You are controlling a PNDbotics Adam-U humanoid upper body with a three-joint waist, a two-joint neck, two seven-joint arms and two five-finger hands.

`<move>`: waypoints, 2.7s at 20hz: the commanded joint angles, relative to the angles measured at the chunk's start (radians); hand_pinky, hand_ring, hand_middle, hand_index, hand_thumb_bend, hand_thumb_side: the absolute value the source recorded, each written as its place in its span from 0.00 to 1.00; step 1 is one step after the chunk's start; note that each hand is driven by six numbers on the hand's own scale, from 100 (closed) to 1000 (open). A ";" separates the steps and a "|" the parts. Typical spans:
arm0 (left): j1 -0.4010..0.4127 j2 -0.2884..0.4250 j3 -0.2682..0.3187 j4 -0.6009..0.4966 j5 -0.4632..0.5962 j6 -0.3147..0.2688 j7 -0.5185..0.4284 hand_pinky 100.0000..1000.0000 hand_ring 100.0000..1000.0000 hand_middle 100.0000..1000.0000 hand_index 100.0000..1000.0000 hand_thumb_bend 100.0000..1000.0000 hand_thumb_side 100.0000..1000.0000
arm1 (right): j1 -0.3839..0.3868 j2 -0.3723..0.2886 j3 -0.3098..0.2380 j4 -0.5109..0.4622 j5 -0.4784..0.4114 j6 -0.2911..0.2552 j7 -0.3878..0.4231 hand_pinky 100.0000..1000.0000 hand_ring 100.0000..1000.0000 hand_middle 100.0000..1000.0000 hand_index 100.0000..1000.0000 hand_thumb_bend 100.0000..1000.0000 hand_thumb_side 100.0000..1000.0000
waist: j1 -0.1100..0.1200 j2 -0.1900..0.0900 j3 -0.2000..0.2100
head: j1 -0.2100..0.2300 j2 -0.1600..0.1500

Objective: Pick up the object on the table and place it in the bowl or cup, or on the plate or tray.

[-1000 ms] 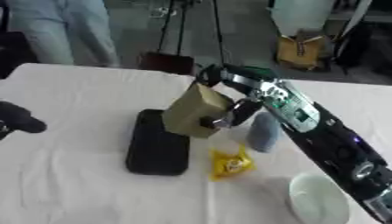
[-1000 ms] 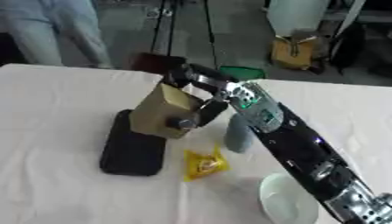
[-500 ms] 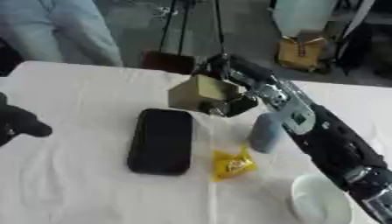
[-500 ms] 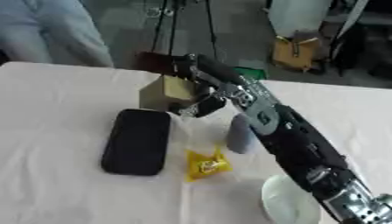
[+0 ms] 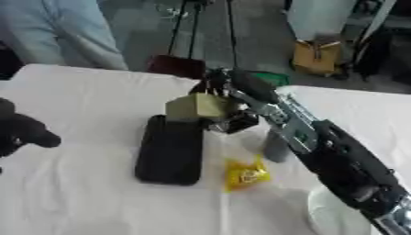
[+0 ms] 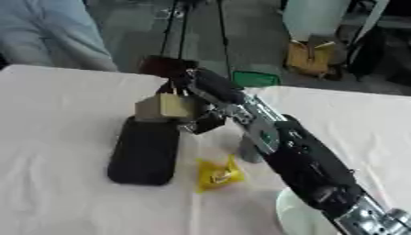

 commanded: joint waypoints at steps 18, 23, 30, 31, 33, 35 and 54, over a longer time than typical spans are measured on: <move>-0.028 -0.007 -0.014 -0.021 0.019 0.007 -0.018 0.78 0.81 0.82 0.94 0.00 0.68 | -0.024 0.023 0.033 -0.071 0.071 -0.212 -0.018 0.19 0.26 0.21 0.46 0.31 0.00 | 0.002 -0.008 0.005 | 0.012 -0.021; -0.030 -0.008 -0.016 -0.021 0.020 0.006 -0.021 0.78 0.81 0.82 0.94 0.00 0.68 | -0.018 0.033 0.035 -0.028 0.240 -0.175 -0.136 0.19 0.26 0.23 0.47 0.31 0.00 | 0.000 -0.007 0.006 | 0.015 -0.023; -0.033 -0.009 -0.019 -0.021 0.021 0.006 -0.024 0.78 0.81 0.82 0.94 0.00 0.68 | -0.013 0.043 0.049 0.013 0.376 -0.169 -0.246 0.18 0.25 0.30 0.50 0.32 0.00 | -0.002 -0.006 0.007 | 0.015 -0.022; -0.033 -0.009 -0.020 -0.021 0.021 0.006 -0.025 0.78 0.81 0.82 0.94 0.00 0.68 | -0.013 0.044 0.050 0.016 0.390 -0.169 -0.253 0.18 0.26 0.32 0.51 0.32 0.00 | -0.002 -0.007 0.007 | 0.015 -0.022; -0.034 -0.009 -0.020 -0.021 0.021 0.006 -0.025 0.78 0.81 0.82 0.94 0.00 0.68 | -0.011 0.046 0.051 0.021 0.413 -0.168 -0.268 0.18 0.26 0.33 0.52 0.32 0.00 | -0.002 -0.007 0.007 | 0.016 -0.023; -0.034 -0.009 -0.021 -0.021 0.021 0.005 -0.026 0.78 0.81 0.82 0.94 0.00 0.68 | -0.010 0.047 0.052 0.025 0.429 -0.167 -0.280 0.18 0.26 0.33 0.52 0.32 0.00 | -0.002 -0.007 0.007 | 0.016 -0.023; -0.042 -0.013 -0.030 -0.021 0.026 0.011 -0.035 0.78 0.82 0.83 0.94 0.00 0.67 | 0.008 0.054 0.135 0.000 0.653 -0.216 -0.183 0.39 0.61 0.75 0.80 0.05 0.17 | -0.011 -0.005 0.014 | 0.023 -0.033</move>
